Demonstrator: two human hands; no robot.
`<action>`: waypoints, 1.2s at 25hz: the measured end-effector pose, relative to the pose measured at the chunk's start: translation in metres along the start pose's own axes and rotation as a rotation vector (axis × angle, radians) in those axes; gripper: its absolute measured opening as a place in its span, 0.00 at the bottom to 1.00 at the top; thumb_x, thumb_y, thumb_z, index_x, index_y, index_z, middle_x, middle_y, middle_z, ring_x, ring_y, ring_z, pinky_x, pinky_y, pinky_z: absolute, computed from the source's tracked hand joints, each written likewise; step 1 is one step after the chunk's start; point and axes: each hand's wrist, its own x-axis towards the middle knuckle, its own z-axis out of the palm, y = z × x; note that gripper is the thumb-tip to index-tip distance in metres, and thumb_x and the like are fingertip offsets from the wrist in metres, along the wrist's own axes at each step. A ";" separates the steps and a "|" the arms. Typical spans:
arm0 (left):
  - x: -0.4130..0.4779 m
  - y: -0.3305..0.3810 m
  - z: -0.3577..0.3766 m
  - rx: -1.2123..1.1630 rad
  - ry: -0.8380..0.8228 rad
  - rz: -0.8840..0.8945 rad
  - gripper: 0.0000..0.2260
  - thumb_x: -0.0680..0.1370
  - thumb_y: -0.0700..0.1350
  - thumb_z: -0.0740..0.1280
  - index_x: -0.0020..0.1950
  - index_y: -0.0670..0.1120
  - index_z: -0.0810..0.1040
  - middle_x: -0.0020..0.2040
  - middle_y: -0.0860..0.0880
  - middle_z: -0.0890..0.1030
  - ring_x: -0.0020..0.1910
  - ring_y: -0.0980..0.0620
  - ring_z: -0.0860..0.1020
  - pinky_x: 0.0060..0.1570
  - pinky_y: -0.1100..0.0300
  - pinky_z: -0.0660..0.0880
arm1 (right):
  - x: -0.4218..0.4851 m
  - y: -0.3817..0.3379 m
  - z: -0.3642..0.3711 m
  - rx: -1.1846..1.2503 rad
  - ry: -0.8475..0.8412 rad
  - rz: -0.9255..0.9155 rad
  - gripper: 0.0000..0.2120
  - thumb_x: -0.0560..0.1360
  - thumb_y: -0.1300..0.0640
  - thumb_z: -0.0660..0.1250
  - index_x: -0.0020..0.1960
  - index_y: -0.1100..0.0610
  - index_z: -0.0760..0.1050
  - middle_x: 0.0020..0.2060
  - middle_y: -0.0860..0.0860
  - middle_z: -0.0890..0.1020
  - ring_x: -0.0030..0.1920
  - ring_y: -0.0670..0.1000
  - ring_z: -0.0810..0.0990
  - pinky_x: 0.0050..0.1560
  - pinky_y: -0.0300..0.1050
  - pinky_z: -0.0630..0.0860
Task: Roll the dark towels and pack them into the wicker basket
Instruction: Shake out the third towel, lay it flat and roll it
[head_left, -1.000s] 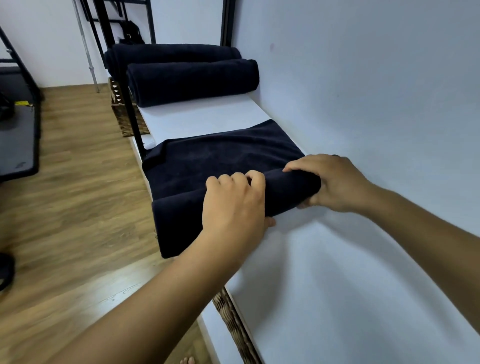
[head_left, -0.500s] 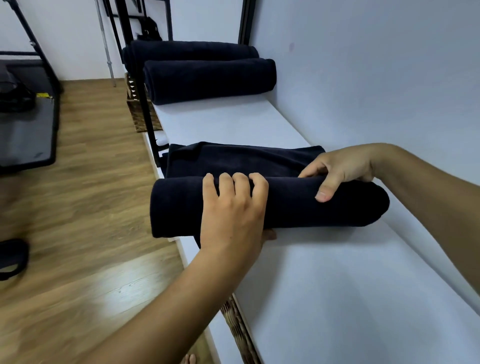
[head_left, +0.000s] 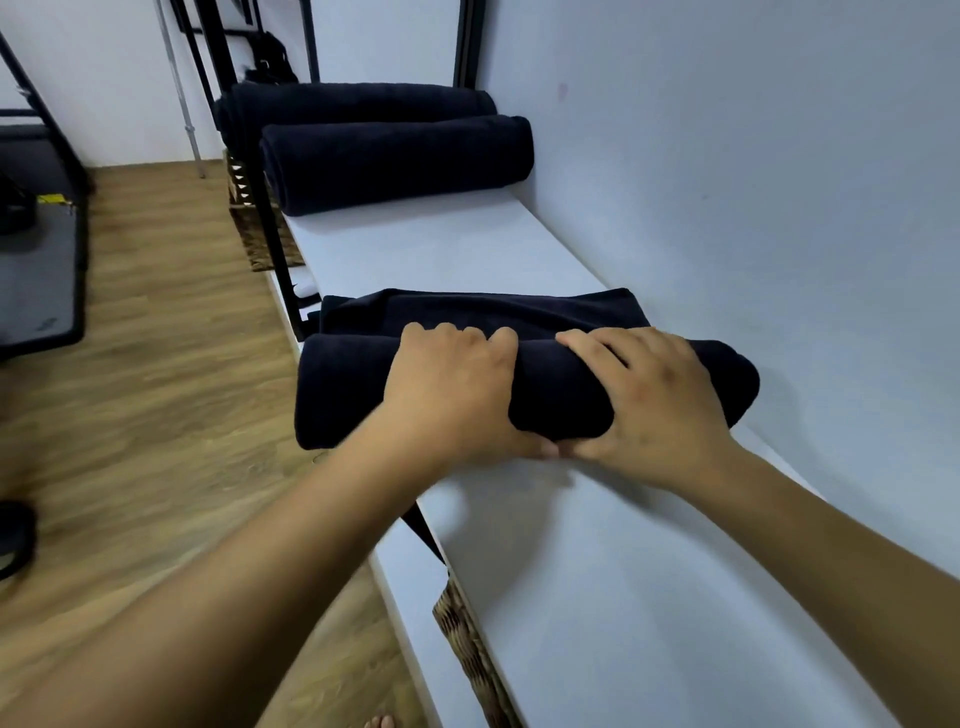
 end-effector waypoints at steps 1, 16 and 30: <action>0.006 -0.013 -0.005 -0.066 -0.082 0.014 0.36 0.64 0.80 0.58 0.53 0.51 0.70 0.46 0.54 0.76 0.45 0.50 0.73 0.46 0.52 0.68 | 0.003 0.001 -0.001 0.004 0.004 0.007 0.45 0.58 0.27 0.72 0.68 0.52 0.75 0.56 0.49 0.82 0.53 0.57 0.81 0.55 0.56 0.75; -0.043 0.009 0.005 0.045 0.158 0.027 0.34 0.77 0.69 0.55 0.73 0.46 0.63 0.69 0.43 0.70 0.69 0.39 0.67 0.70 0.39 0.59 | 0.021 0.000 -0.026 0.094 -0.240 0.062 0.38 0.57 0.24 0.69 0.63 0.38 0.70 0.45 0.41 0.80 0.47 0.50 0.78 0.49 0.48 0.75; 0.009 -0.012 0.008 0.077 0.145 0.134 0.30 0.59 0.70 0.70 0.49 0.52 0.65 0.41 0.56 0.74 0.38 0.50 0.72 0.38 0.56 0.65 | 0.045 0.019 -0.055 0.635 -0.699 0.303 0.19 0.62 0.37 0.79 0.49 0.39 0.79 0.44 0.38 0.84 0.45 0.41 0.82 0.48 0.43 0.77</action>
